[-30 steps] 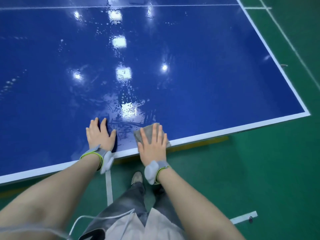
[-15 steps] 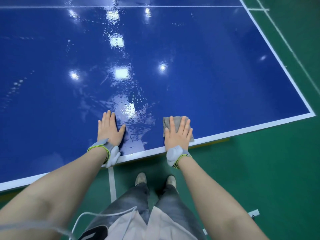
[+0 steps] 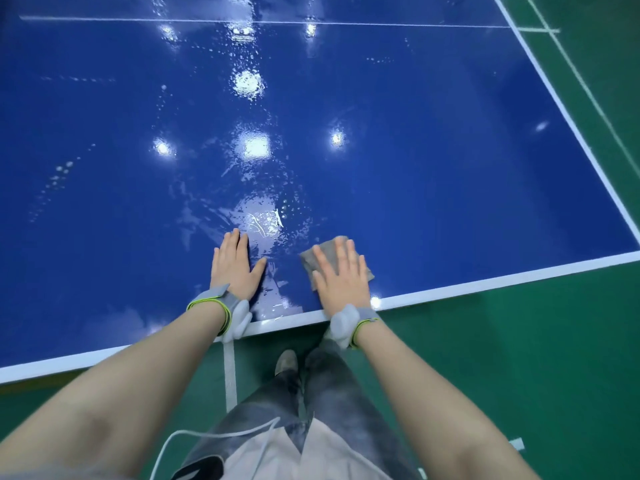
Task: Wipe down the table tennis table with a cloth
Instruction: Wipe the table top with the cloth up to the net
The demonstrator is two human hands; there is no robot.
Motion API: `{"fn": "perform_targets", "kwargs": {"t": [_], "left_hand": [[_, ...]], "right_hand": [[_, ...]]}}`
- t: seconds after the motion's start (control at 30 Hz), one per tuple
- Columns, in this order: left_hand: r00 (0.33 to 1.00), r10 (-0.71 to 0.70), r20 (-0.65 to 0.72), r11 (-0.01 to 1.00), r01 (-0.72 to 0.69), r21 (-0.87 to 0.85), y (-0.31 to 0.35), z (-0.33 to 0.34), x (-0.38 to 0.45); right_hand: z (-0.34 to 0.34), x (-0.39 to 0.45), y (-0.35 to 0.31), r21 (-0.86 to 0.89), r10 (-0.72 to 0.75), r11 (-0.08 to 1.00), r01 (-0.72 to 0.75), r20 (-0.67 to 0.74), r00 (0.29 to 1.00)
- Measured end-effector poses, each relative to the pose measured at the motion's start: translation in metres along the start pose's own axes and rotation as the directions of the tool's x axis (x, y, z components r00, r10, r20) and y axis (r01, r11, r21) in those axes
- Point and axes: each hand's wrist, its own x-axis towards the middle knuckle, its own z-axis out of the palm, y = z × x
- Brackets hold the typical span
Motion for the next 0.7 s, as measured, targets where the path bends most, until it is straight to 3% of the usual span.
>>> {"fn": "perform_targets", "kwargs": {"t": [0.13,0.2,0.37,0.53,0.7], "left_hand": [[0.999,-0.002,-0.036,1.000,0.001,-0.015,0.002,0.000,0.000],[0.998,-0.016,-0.056,1.000,0.015,-0.024,0.003,0.001,0.000],[0.990,-0.068,-0.123,0.997,0.063,-0.049,0.012,0.003,0.002],[0.983,-0.079,-0.164,0.996,0.071,-0.055,0.021,0.003,0.013],[0.981,-0.082,-0.173,0.995,0.071,-0.065,0.029,0.001,0.030]], "right_hand": [[-0.013,0.017,0.026,0.032,0.240,0.970,-0.239,-0.005,0.971],[-0.018,0.025,0.020,0.062,0.271,0.960,-0.271,0.018,0.962],[-0.015,0.032,-0.028,-0.003,0.037,0.999,-0.038,-0.079,0.996],[-0.012,0.038,-0.036,-0.037,-0.177,0.983,0.177,0.006,0.984],[-0.027,0.061,0.004,-0.018,-0.041,0.999,0.042,0.029,0.999]]}}
